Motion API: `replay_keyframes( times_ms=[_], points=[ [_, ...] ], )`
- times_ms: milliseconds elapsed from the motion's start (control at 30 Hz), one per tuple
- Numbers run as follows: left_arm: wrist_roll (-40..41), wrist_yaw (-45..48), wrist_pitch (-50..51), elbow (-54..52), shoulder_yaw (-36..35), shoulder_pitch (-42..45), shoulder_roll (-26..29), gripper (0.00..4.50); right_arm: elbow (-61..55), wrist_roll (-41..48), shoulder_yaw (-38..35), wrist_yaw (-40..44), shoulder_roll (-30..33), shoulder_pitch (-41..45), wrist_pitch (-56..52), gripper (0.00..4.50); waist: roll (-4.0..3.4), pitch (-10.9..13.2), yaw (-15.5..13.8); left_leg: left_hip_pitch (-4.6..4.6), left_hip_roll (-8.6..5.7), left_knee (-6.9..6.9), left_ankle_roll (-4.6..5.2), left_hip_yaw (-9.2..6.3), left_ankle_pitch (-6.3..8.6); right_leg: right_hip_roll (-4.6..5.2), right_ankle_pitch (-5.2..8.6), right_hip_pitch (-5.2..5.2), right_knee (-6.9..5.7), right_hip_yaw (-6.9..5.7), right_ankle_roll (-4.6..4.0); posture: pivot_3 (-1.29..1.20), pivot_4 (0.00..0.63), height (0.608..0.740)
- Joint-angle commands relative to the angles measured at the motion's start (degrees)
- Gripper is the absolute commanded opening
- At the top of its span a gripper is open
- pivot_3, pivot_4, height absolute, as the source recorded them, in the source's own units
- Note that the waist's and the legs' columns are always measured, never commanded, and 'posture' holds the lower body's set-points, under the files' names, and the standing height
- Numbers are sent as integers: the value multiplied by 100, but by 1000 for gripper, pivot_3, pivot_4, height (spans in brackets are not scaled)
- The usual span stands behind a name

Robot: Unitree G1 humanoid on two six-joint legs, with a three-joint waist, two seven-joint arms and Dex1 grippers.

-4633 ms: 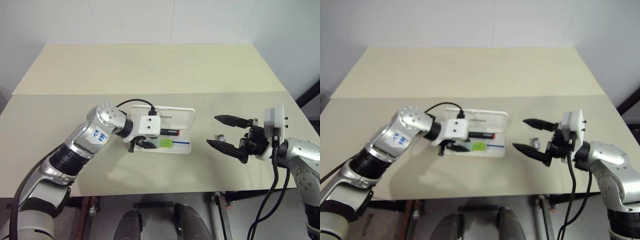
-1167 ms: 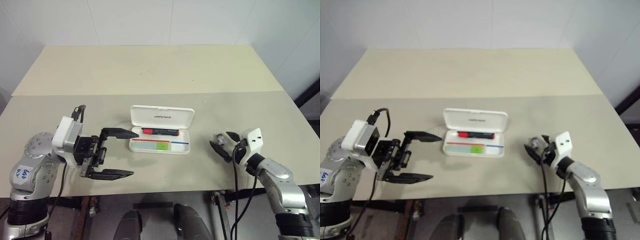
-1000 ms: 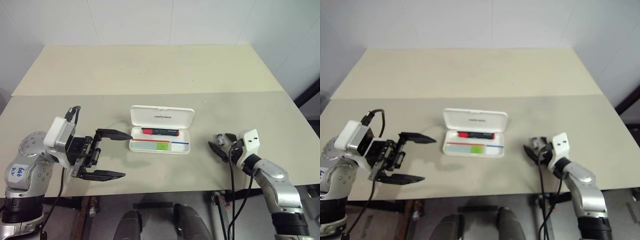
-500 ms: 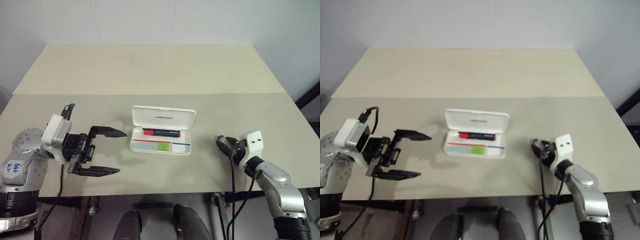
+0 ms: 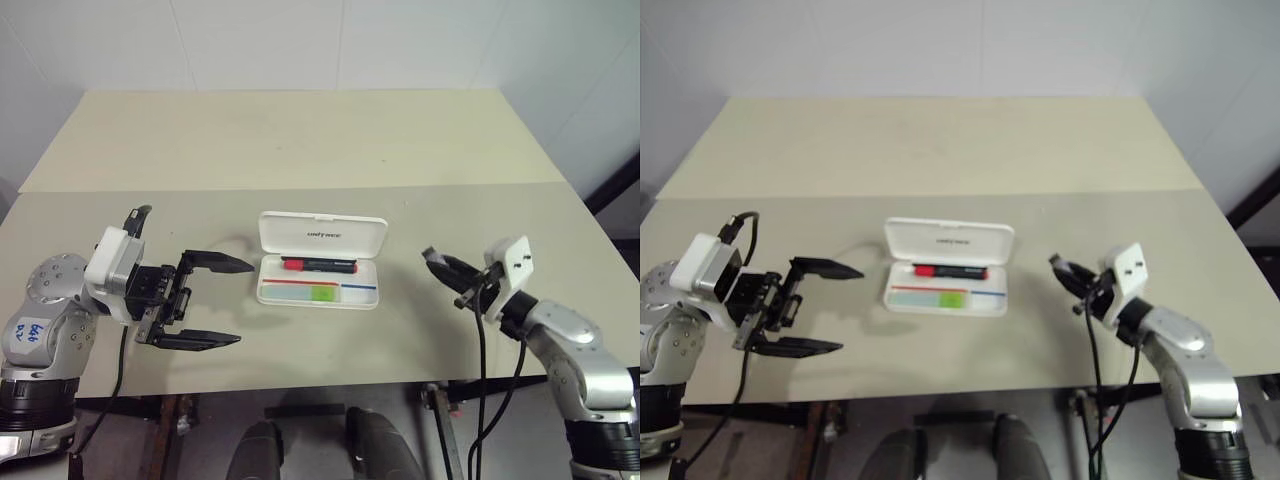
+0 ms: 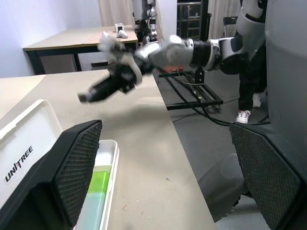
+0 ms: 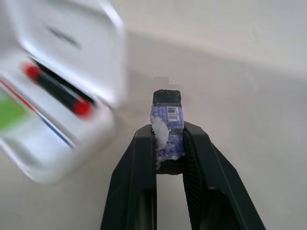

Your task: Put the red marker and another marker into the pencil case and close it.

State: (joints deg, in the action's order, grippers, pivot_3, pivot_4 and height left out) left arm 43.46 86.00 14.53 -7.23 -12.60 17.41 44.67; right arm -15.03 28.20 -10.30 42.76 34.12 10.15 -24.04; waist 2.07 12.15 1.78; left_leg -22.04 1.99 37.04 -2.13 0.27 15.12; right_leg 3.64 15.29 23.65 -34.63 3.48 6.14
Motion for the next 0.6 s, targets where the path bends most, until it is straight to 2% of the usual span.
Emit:
replay_keyframes(
  times_ms=[33, 267, 600],
  points=[
    [-58, 405, -272, 227, -38, 61, 59, 4500, -458, 300, 181, 391, 195, 249, -181, 375, 0, 0, -4, -1, 0, -1, 0, 0, 0, 0, 0, 2, 1, 0, 0, 0, 150, 740],
    [-439, 627, -820, 808, 135, 26, 226, 4500, -441, 93, 1102, 1062, 323, 1095, -232, 375, 0, 0, 1, -8, 2, -1, 0, 5, 1, 2, 0, 10, 6, -1, 0, 0, 150, 740],
    [-283, 622, -1145, 1001, -64, -201, 374, 4500, 265, -745, 2005, 1707, 412, 1844, 178, 375, 0, 0, -9, -14, 3, -2, 3, 8, 24, 9, -1, 16, 6, -6, 0, 0, 150, 740]
  ],
)
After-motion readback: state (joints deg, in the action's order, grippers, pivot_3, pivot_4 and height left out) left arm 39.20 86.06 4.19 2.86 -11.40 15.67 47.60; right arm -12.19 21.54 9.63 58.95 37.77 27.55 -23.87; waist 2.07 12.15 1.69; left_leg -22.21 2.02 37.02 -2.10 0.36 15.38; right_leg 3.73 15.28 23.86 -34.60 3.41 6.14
